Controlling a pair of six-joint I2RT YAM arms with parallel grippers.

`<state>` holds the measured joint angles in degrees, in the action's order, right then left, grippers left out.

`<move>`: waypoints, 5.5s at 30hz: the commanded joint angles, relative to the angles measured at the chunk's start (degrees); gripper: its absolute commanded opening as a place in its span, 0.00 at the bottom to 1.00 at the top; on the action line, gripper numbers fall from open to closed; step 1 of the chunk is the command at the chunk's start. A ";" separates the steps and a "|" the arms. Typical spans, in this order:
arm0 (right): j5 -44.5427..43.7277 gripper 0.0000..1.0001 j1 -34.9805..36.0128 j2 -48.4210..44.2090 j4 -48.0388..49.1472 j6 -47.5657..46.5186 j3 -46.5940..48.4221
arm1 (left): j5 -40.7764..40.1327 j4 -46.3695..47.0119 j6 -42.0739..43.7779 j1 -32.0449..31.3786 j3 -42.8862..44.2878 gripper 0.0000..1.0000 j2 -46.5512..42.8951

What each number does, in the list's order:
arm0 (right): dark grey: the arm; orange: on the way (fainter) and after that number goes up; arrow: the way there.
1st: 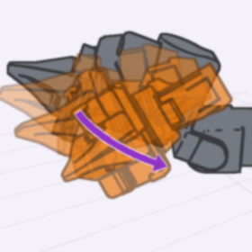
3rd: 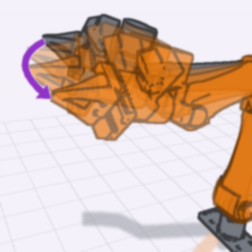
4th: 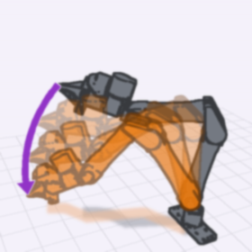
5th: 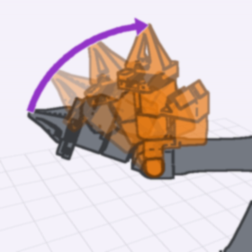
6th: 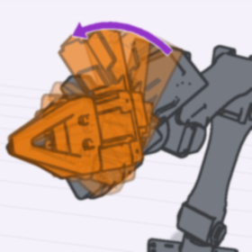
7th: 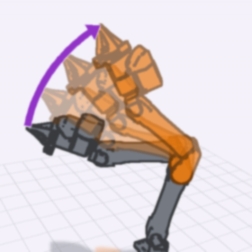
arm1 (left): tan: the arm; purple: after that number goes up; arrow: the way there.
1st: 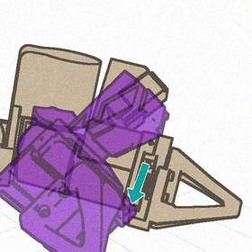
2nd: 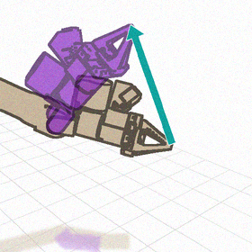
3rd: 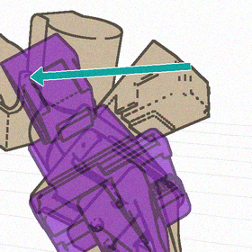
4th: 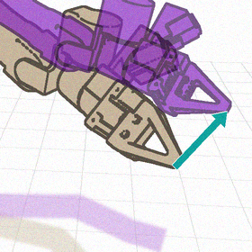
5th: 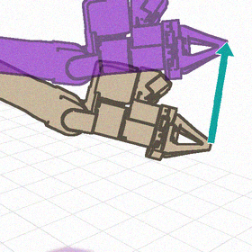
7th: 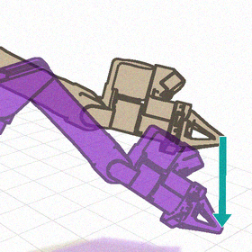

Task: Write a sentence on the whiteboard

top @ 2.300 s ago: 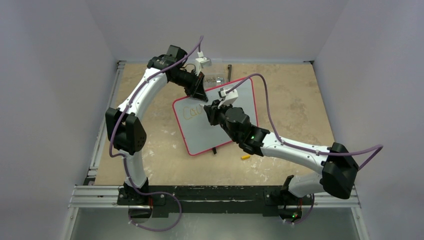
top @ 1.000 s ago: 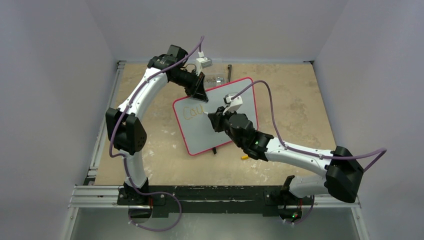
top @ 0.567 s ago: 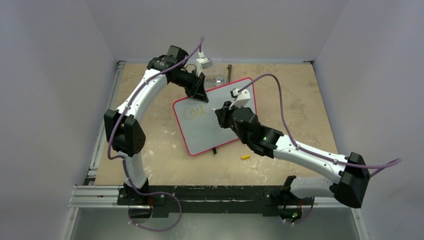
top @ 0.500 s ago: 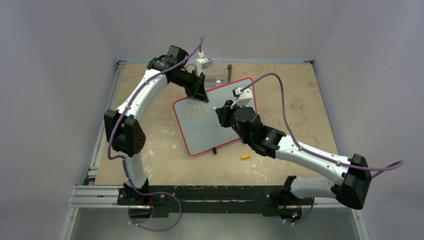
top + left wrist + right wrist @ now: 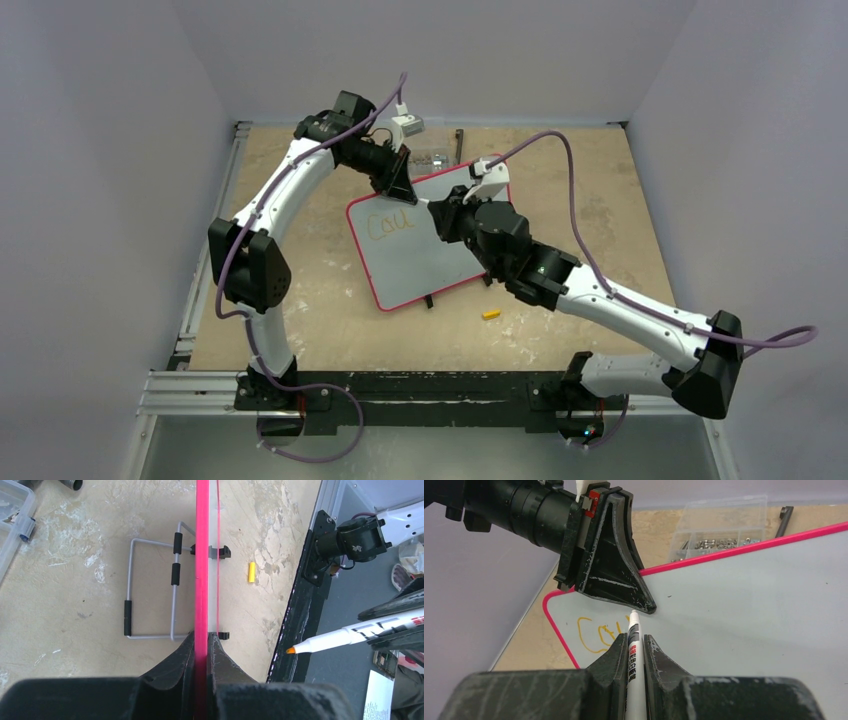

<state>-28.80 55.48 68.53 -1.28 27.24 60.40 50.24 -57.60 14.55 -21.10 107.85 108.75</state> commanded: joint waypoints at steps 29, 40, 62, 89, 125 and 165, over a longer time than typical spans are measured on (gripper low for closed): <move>11.62 0.00 -0.11 -7.60 2.61 -16.29 -5.47 | 1.95 13.69 -4.28 2.27 -6.96 0.00 -10.95; 9.69 0.00 -0.11 -8.45 1.39 -17.52 -4.76 | 8.48 6.66 0.08 2.24 -3.65 0.00 -7.95; 10.06 0.00 -0.11 -5.95 6.93 -19.80 -6.01 | 7.06 6.45 -1.20 0.12 -2.80 0.00 -4.85; 9.38 0.00 -2.87 5.17 12.18 -22.47 -0.64 | 3.13 5.16 -1.36 0.20 -1.12 0.00 -2.47; 12.05 0.00 -5.90 12.91 13.26 -21.69 3.17 | 6.45 3.47 -0.65 3.35 2.01 0.00 2.80; 11.55 0.00 -6.35 12.05 10.74 -20.14 0.22 | 6.80 2.82 -0.22 2.91 1.92 0.00 2.11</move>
<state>-16.51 49.45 79.64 8.43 9.08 56.77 53.54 -54.08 11.57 -16.82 108.42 110.91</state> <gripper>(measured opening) 0.095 0.051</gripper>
